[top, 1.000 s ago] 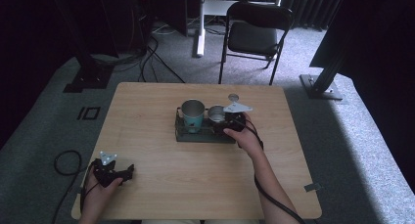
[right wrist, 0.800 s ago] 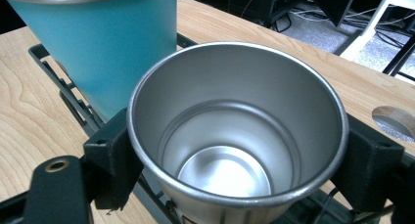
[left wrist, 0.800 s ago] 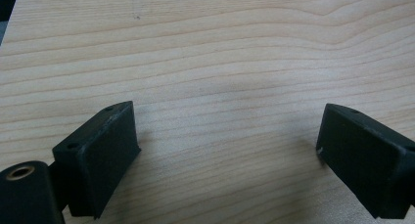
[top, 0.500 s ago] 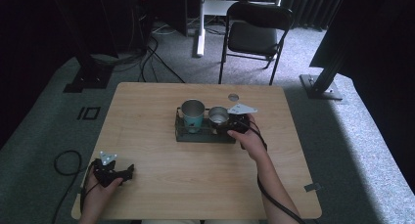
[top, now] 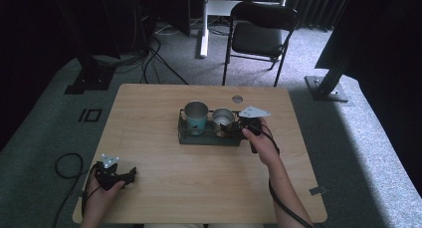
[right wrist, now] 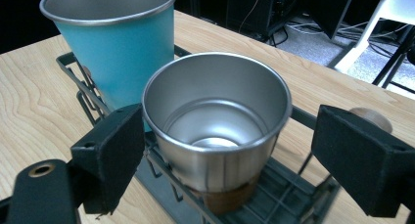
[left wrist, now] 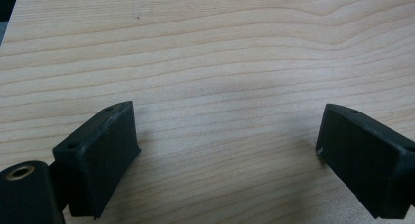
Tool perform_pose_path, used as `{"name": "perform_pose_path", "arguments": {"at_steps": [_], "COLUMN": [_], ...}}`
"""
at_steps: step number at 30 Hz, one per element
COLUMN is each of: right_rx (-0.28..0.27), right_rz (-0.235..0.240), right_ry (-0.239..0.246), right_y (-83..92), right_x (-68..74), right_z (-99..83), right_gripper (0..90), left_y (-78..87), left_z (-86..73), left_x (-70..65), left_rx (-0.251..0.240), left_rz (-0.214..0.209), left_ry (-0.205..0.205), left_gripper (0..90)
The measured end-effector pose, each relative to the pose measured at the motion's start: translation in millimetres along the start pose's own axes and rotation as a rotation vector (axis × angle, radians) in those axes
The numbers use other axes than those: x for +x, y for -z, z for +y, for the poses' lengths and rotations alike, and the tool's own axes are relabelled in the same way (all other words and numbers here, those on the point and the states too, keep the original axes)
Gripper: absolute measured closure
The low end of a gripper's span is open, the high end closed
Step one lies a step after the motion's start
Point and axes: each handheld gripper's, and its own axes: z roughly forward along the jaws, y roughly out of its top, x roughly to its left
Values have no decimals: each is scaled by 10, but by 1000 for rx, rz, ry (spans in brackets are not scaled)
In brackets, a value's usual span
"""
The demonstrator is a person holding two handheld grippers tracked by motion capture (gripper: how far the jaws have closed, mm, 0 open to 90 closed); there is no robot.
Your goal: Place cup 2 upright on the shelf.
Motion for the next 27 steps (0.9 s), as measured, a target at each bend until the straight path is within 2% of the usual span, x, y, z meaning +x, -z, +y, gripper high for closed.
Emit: {"name": "perform_pose_path", "arguments": {"at_steps": [5,6,8,15,27], "right_rx": [-26,-29,-28,-26,-25], "right_rz": [-4,-1,16,24,9], "right_ry": [-15,-7,10,13,1], "right_y": [87,105,137,242,409], "right_x": [-25,-20,-9,24,7], "right_z": [-9,-11,-17,-40,-107], "right_gripper": [127,127,127,127,127], "left_y": [0,0,0,0,0], "left_z": [0,0,0,0,0], "left_x": [0,0,0,0,0], "left_rx": [0,0,0,0,0], "left_rz": [0,0,0,0,0], "left_ry": [0,0,0,0,0], "left_gripper": [90,90,89,89,89]}}
